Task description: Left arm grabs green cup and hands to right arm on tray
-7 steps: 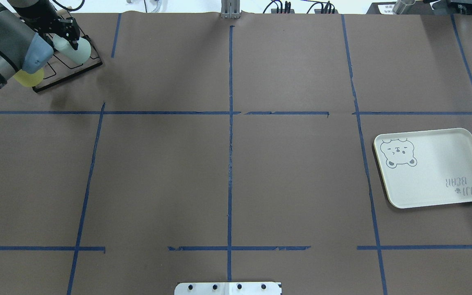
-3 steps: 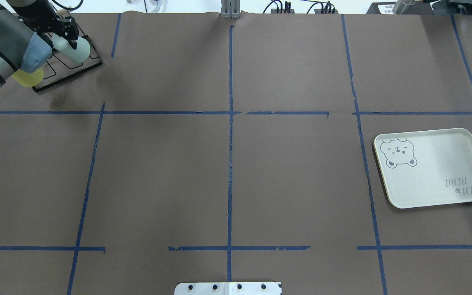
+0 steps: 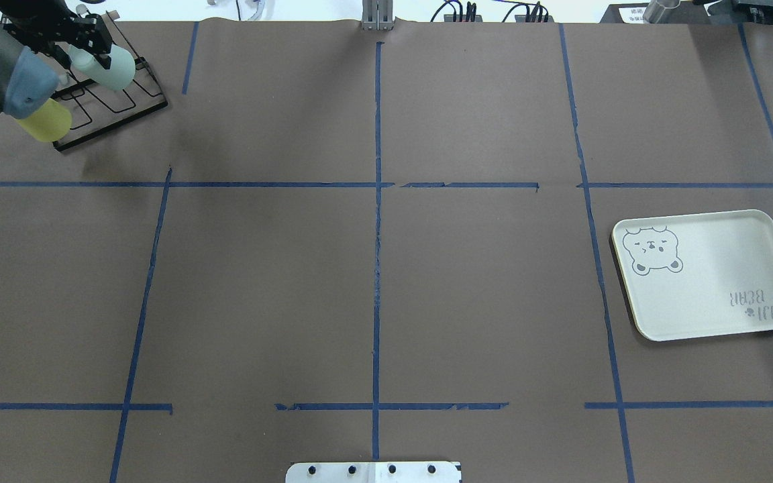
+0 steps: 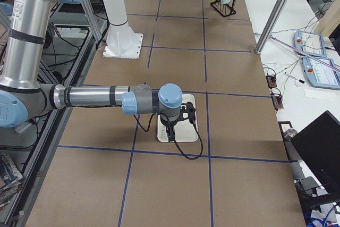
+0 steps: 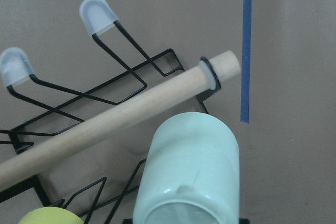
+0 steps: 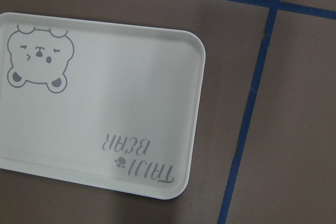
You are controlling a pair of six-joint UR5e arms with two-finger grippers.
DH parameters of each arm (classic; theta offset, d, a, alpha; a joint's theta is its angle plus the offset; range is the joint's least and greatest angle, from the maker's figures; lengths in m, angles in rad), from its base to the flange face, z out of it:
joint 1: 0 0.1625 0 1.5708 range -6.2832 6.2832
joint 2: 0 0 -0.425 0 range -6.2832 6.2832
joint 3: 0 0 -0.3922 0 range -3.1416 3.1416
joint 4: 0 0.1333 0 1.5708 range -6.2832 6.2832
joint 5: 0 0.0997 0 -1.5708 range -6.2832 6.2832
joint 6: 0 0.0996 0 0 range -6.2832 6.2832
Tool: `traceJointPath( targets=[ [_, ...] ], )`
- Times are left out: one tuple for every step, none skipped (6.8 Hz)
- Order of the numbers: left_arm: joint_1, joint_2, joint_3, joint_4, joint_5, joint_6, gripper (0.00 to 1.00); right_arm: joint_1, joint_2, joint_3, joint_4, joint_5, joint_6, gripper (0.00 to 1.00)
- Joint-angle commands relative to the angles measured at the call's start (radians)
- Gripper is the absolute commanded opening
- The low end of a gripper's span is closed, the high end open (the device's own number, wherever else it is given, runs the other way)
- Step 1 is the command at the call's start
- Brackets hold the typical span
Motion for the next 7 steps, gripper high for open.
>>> traceJointPath(
  targets=[
    [-0.01,0.056,-0.133,0.046,-0.001,0.0,0.02,-0.011,0.0,-0.001,0.0,0.001,0.0,1.0],
    [-0.013,0.056,-0.191,0.108,0.001,0.0,0.02,-0.011,0.002,-0.001,0.0,0.001,0.0,1.0],
    [-0.028,0.059,-0.243,0.142,0.001,0.0,0.02,-0.012,0.002,-0.001,0.0,0.003,0.0,1.0],
    [-0.034,0.06,-0.289,0.181,0.001,0.0,0.02,-0.017,0.002,-0.001,0.0,0.003,0.0,1.0],
    [-0.033,0.062,-0.331,0.225,0.001,0.0,0.02,-0.031,0.006,0.0,0.002,0.003,0.002,1.0],
    [-0.03,0.062,-0.375,0.253,-0.002,-0.011,0.02,-0.049,0.026,0.002,0.002,0.054,0.0,0.99],
    [-0.011,0.11,-0.446,0.252,-0.013,-0.014,0.02,-0.098,0.082,-0.009,-0.001,0.106,0.003,0.99]
  ],
)
